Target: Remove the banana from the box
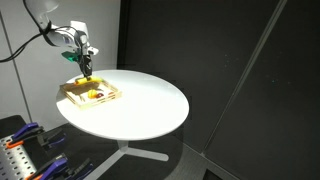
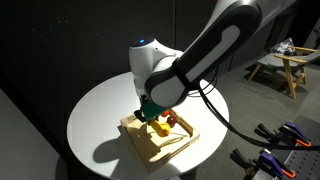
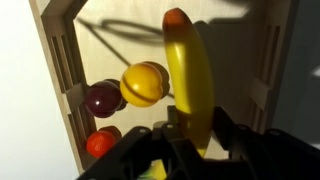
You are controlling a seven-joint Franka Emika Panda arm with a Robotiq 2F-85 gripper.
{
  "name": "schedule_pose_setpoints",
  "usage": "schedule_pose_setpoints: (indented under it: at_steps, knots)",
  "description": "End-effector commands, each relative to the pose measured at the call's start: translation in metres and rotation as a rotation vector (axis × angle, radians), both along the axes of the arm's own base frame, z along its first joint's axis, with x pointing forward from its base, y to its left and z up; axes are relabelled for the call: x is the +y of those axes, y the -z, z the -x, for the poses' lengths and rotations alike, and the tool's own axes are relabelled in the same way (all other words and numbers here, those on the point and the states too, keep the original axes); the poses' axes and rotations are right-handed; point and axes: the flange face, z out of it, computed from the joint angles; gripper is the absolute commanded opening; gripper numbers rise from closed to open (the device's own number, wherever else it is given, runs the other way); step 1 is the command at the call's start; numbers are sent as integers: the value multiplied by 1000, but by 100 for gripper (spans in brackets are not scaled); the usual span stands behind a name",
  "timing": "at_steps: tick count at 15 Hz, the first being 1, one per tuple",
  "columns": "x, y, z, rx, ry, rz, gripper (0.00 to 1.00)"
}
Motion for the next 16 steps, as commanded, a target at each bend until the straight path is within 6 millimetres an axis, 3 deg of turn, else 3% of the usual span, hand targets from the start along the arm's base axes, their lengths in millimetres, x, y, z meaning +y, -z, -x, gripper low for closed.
schedule_pose_setpoints:
  at_steps: [1, 9, 16]
  knots:
    - [-17, -32, 0, -11, -21, -8, 15]
    - [-61, -82, 3, 27, -12, -23, 15]
    - [-110, -125, 15, 73, -10, -8, 15]
